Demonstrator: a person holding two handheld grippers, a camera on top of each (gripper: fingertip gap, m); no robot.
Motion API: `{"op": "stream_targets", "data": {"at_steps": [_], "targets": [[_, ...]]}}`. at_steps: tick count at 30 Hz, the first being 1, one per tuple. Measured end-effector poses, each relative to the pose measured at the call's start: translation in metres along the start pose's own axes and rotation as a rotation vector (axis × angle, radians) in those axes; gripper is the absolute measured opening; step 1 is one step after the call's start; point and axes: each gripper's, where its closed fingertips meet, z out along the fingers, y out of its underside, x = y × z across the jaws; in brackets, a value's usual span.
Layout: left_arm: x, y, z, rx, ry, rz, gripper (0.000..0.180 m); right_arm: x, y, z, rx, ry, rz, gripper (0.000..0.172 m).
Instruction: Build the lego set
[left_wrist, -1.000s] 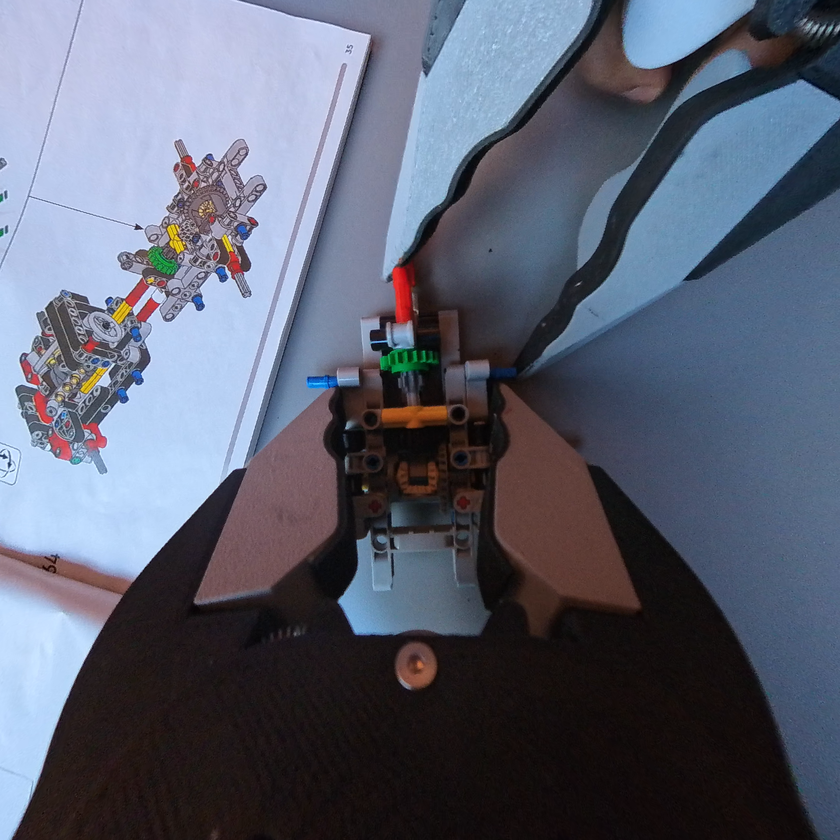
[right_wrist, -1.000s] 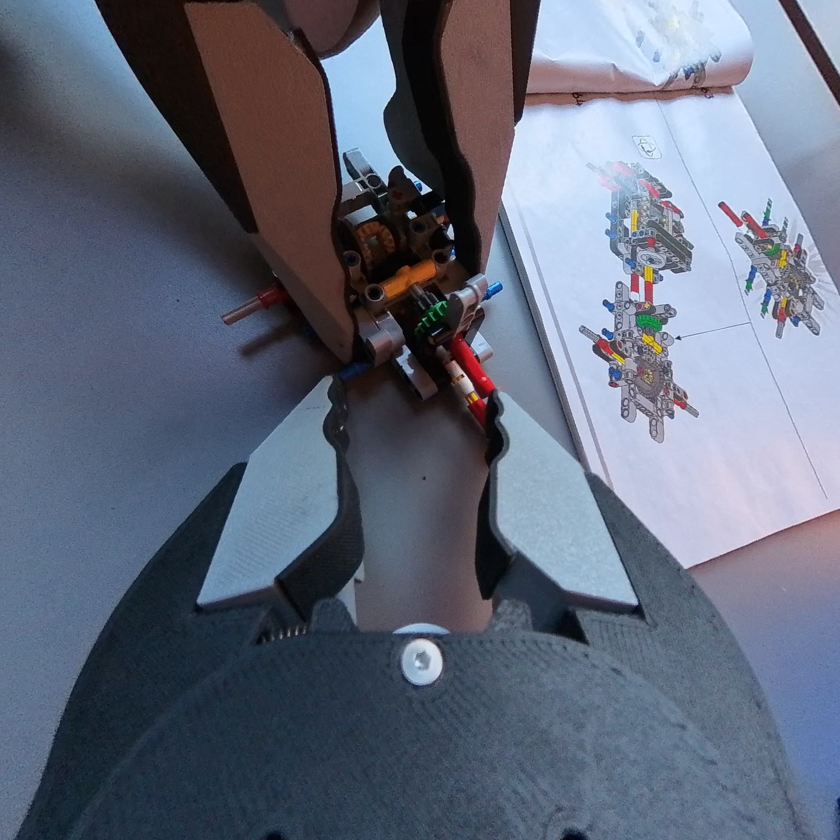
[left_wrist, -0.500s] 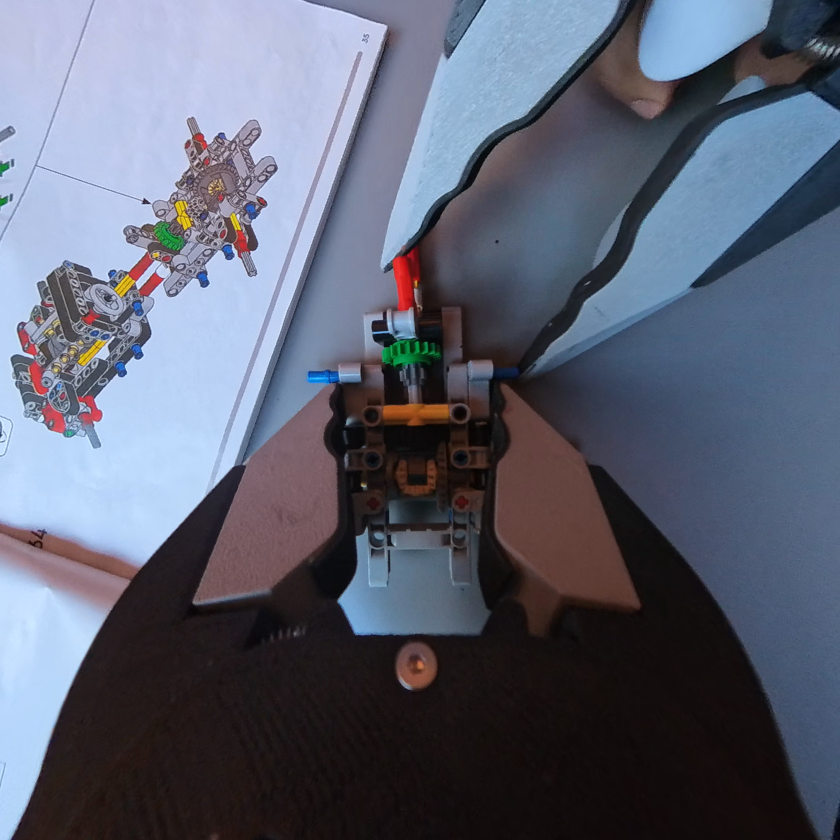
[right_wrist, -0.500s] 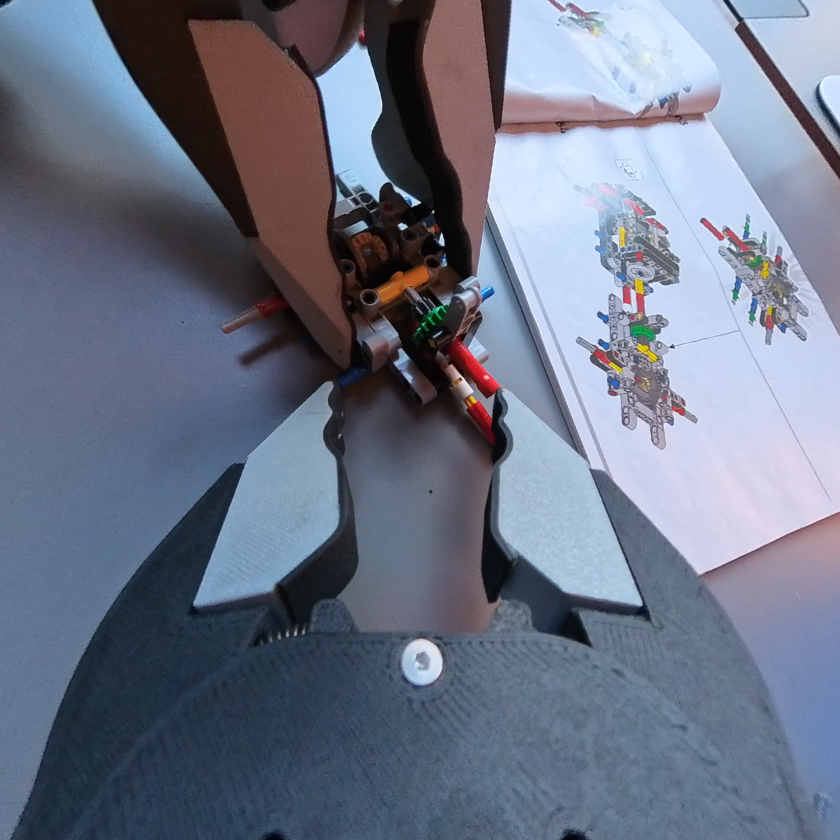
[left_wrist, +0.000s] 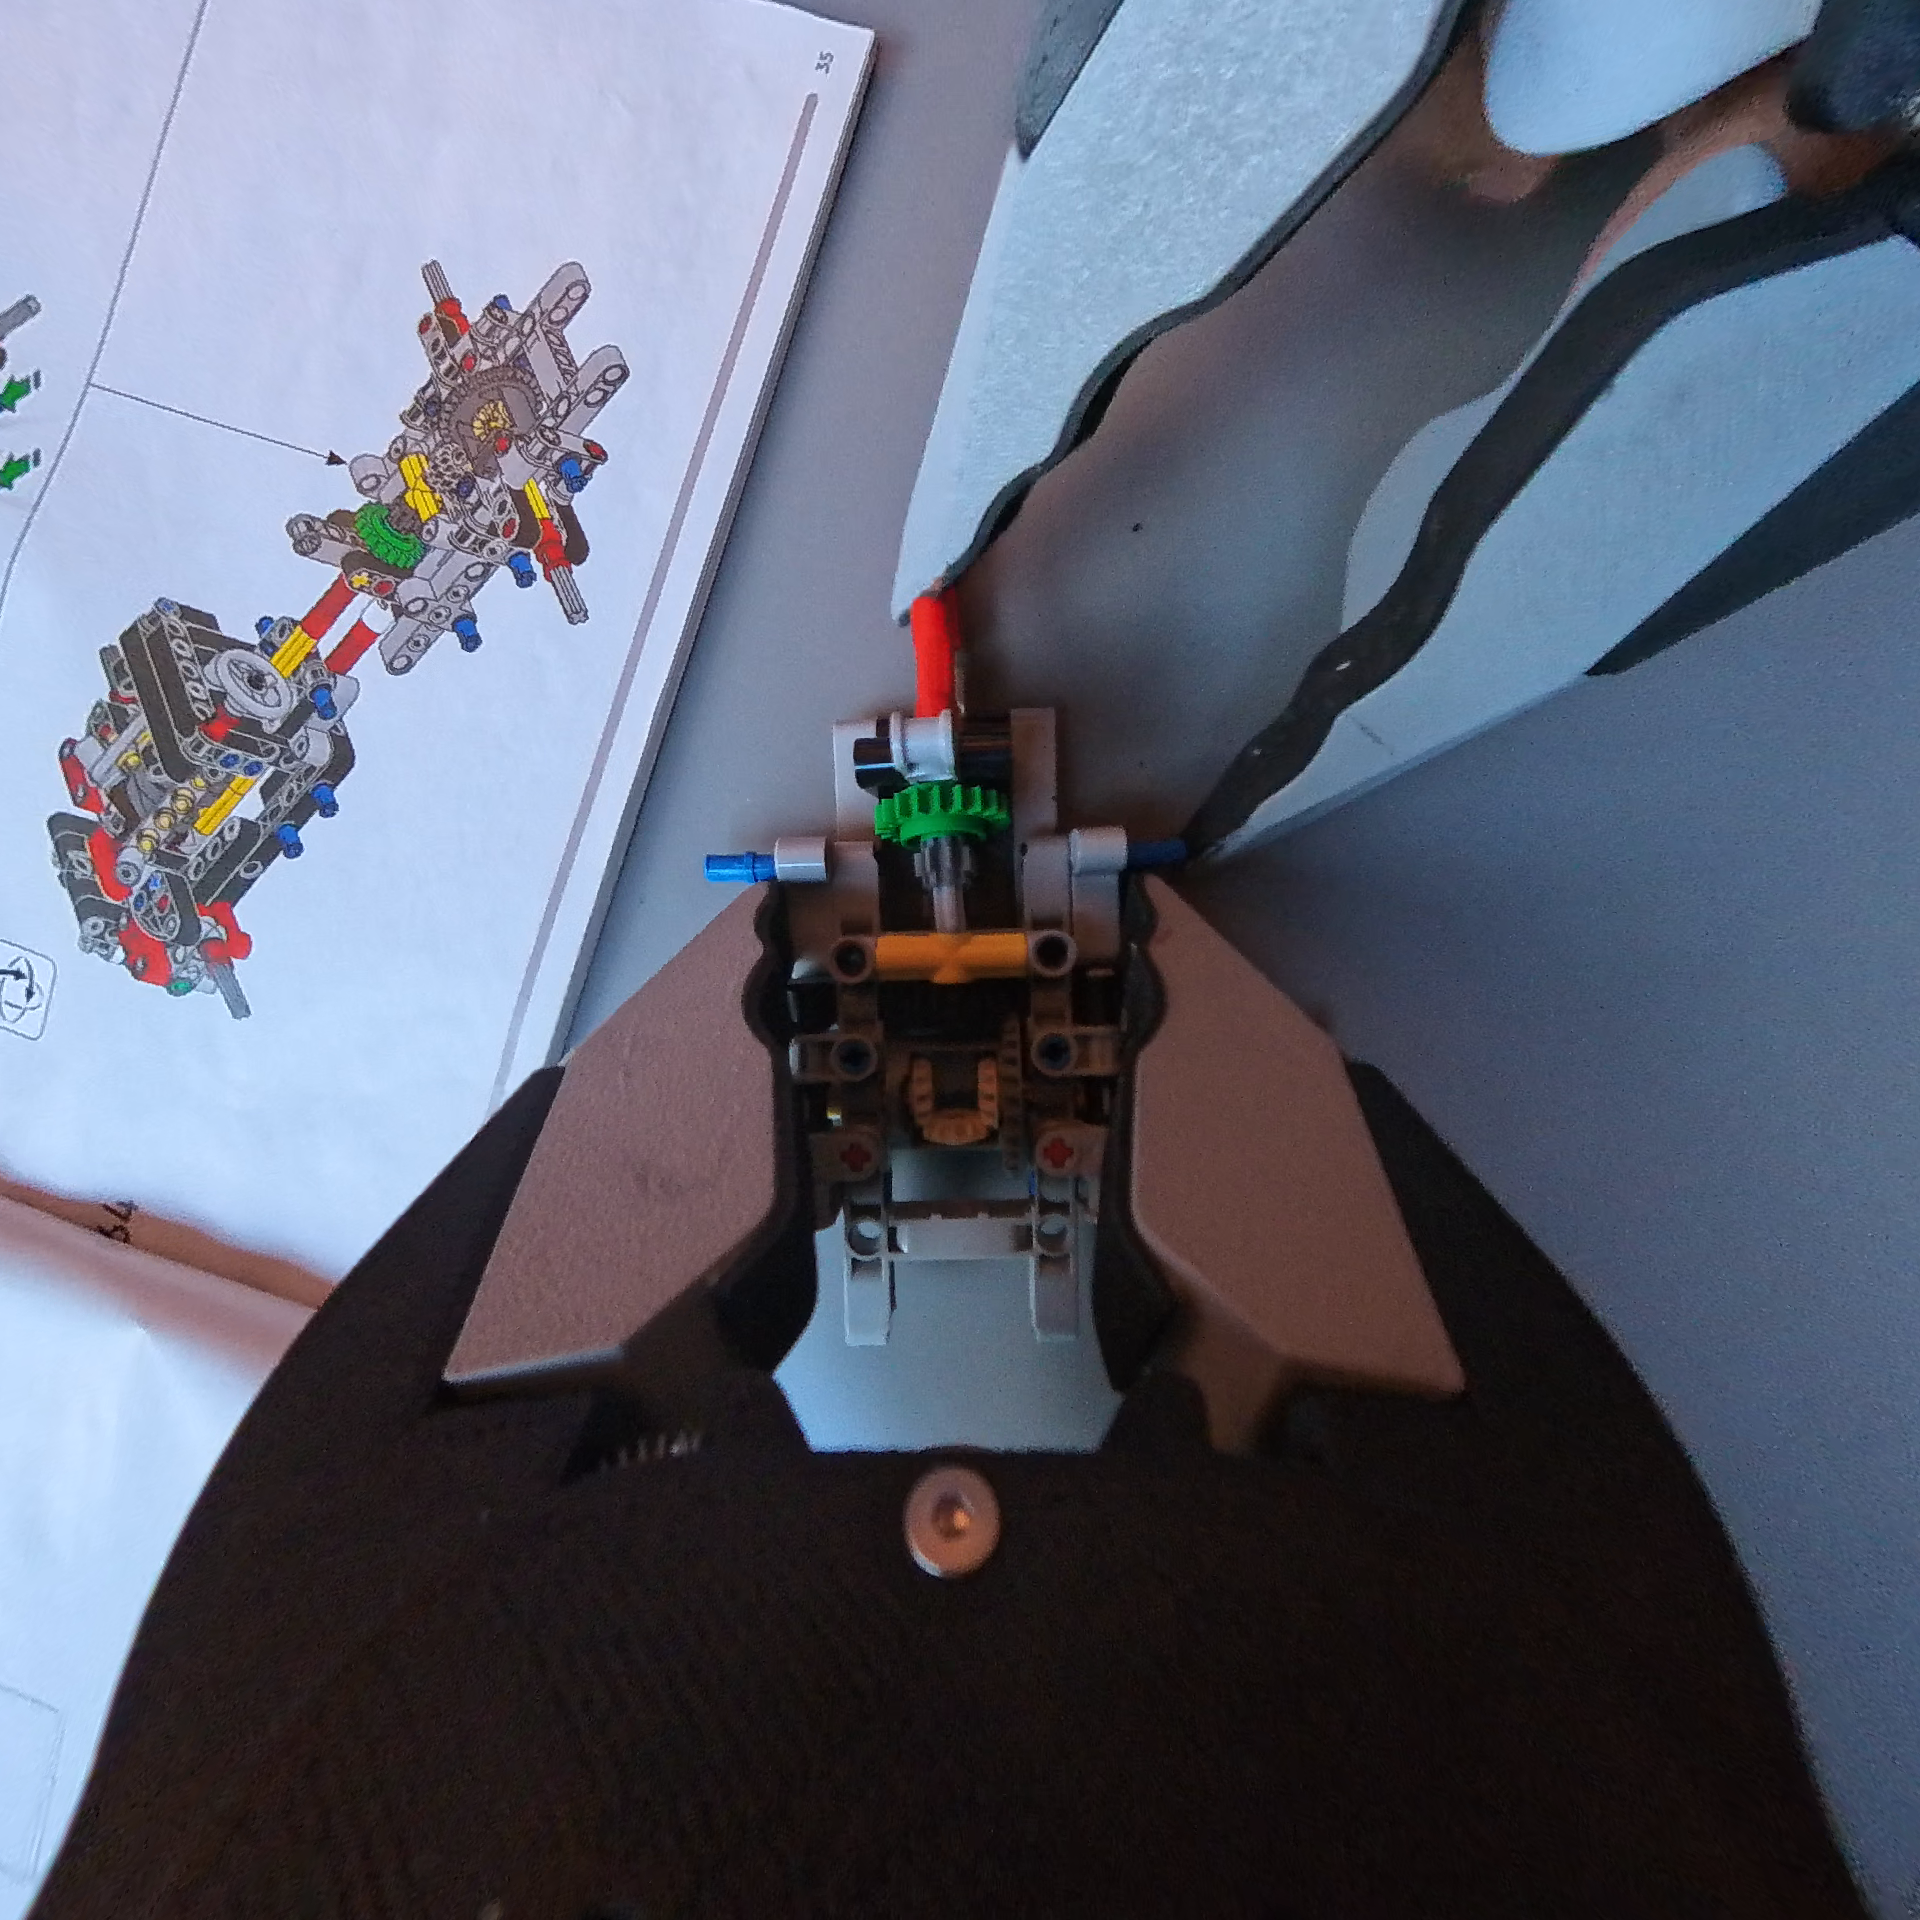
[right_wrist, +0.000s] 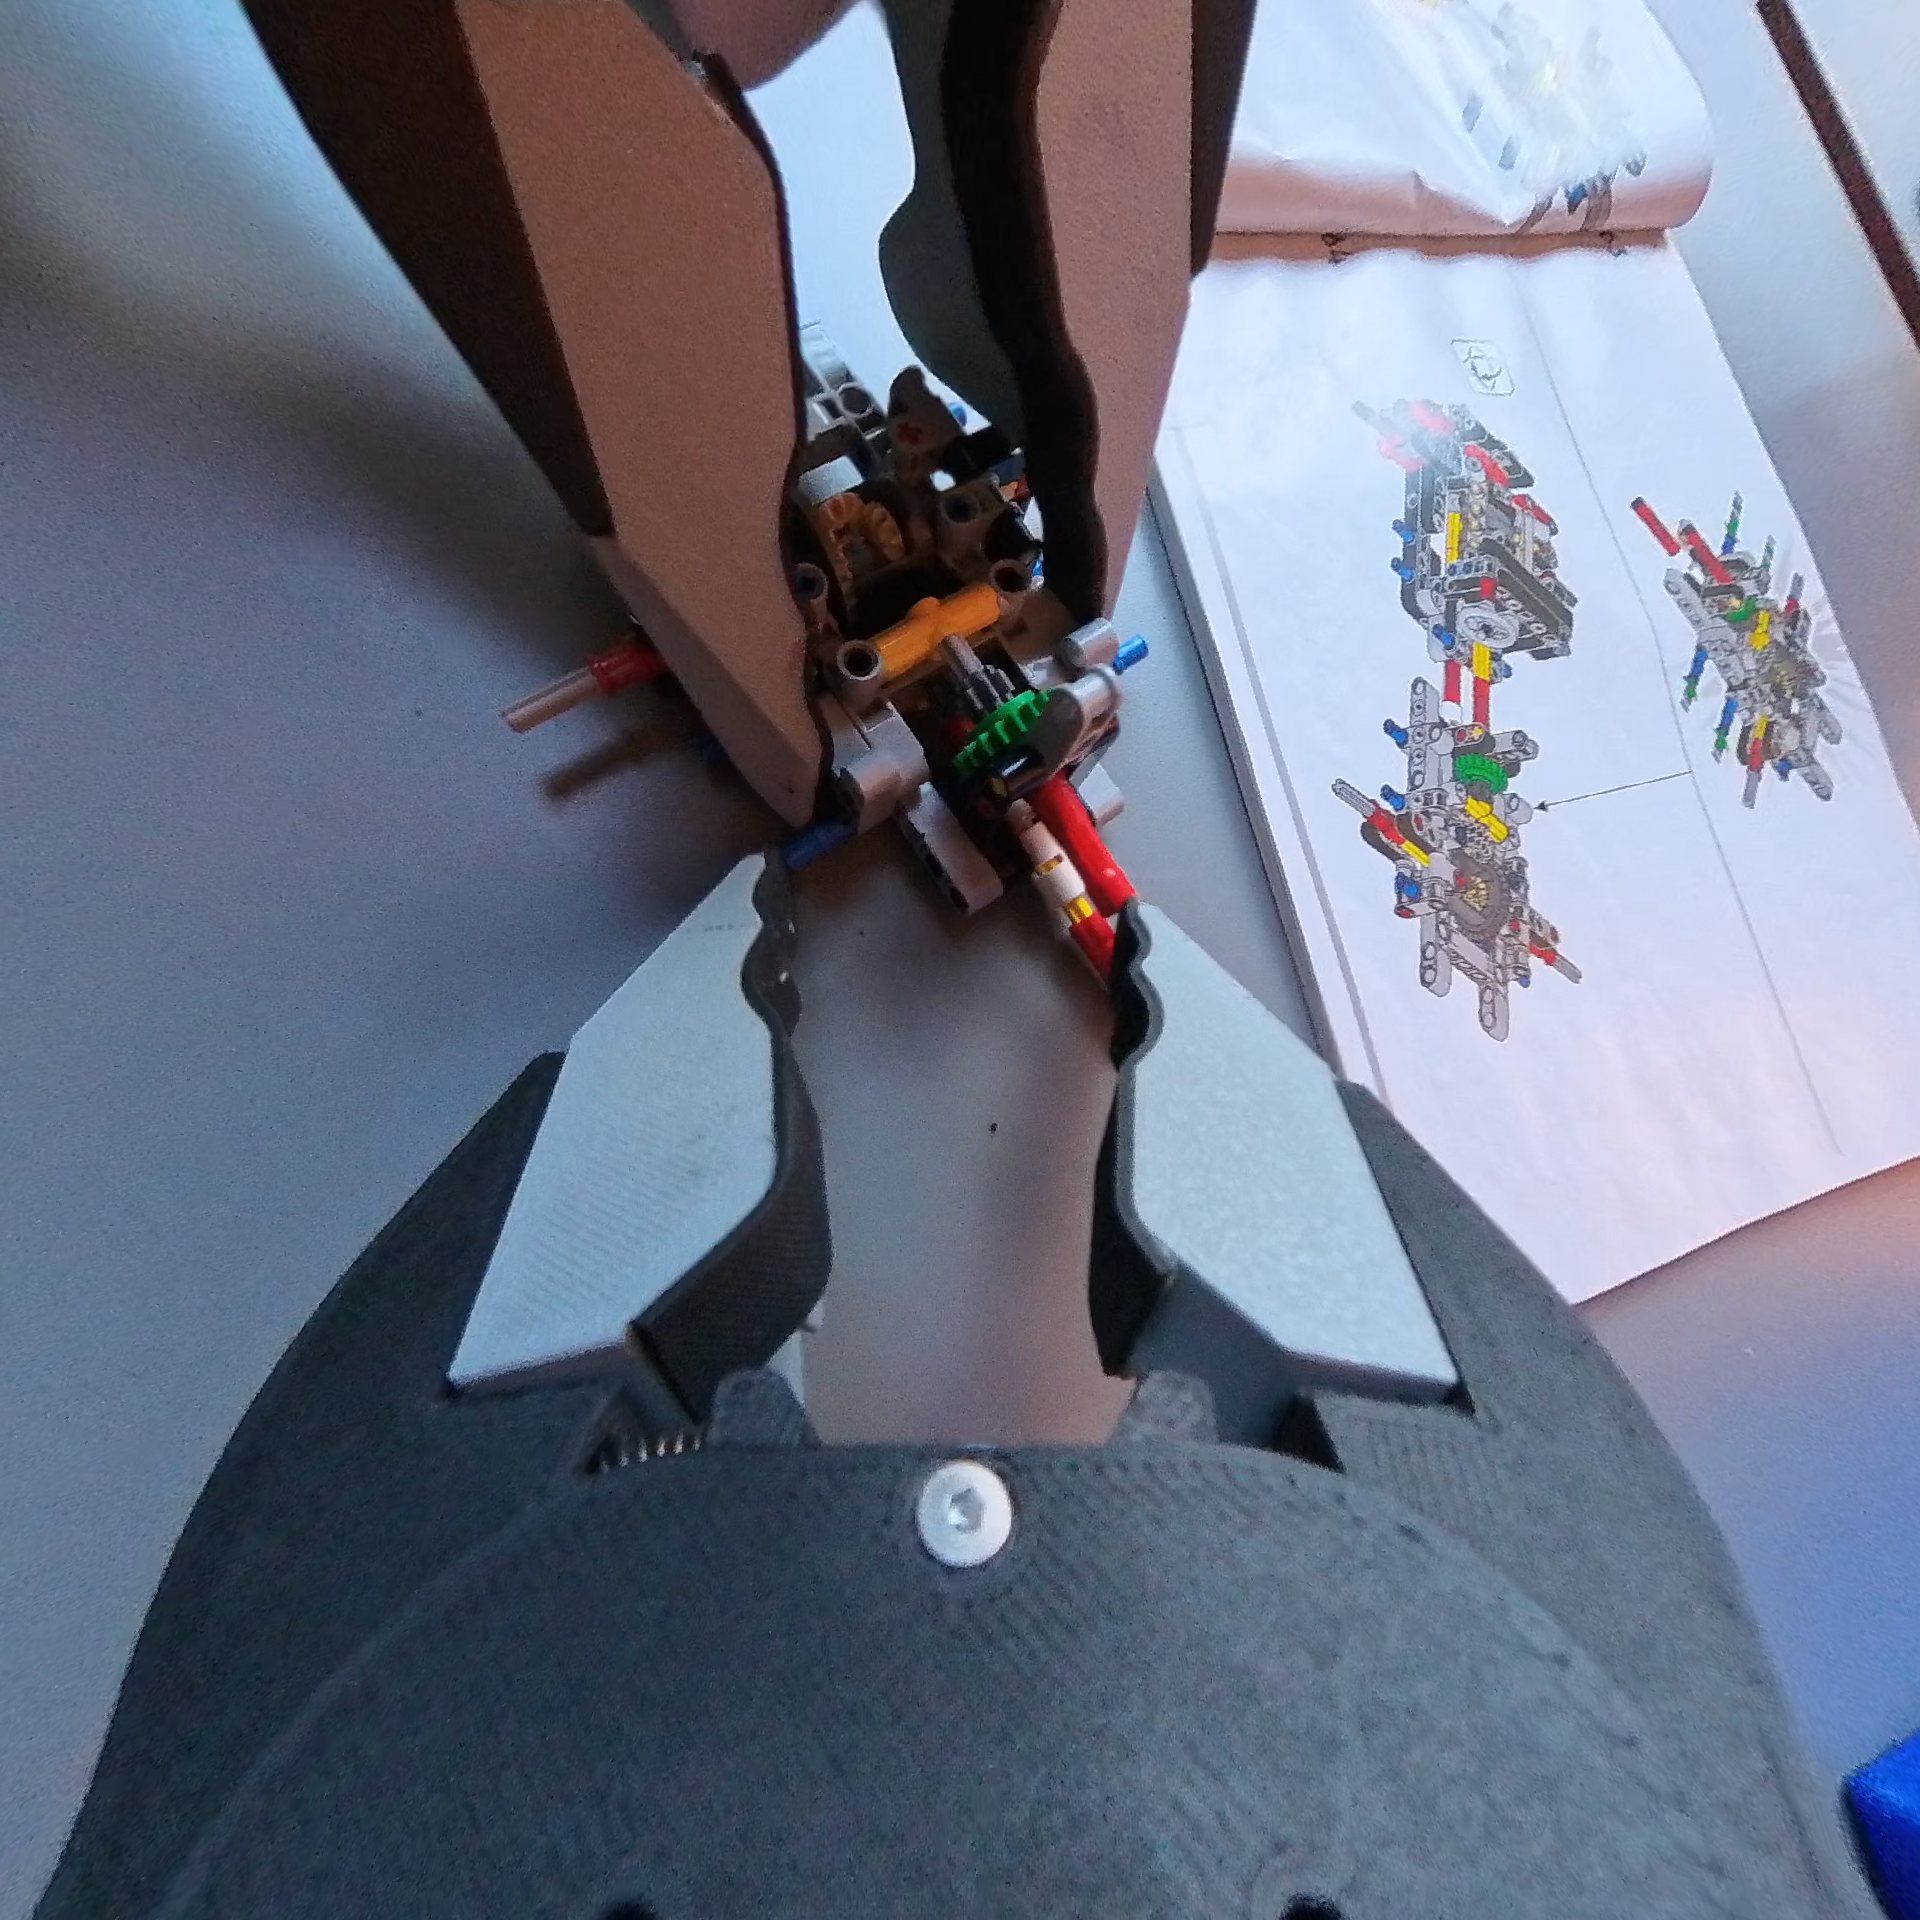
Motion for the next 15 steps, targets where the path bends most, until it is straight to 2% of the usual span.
{"op": "stream_targets", "data": {"at_steps": [3, 4, 6, 9, 15], "targets": [[-0.004, -0.001, -0.002, 0.012, -0.019, 0.007, 0.06, 0.007, -0.005, -0.002, 0.06, 0.05, -0.059, 0.06], [-0.003, 0.0, -0.002, 0.018, -0.004, 0.014, 0.06, 0.015, -0.003, -0.003, 0.058, 0.105, -0.086, 0.039], [-0.003, 0.001, -0.002, 0.03, 0.012, 0.005, 0.061, 0.018, -0.001, -0.001, 0.08, 0.166, -0.149, 0.032], [-0.003, 0.001, -0.002, 0.048, 0.024, -0.015, 0.061, 0.017, -0.002, 0.0, 0.093, 0.172, -0.141, 0.033], [-0.002, -0.001, -0.002, 0.064, 0.017, 0.018, 0.061, 0.009, -0.001, -0.005, 0.125, 0.075, -0.125, 0.047]]}}
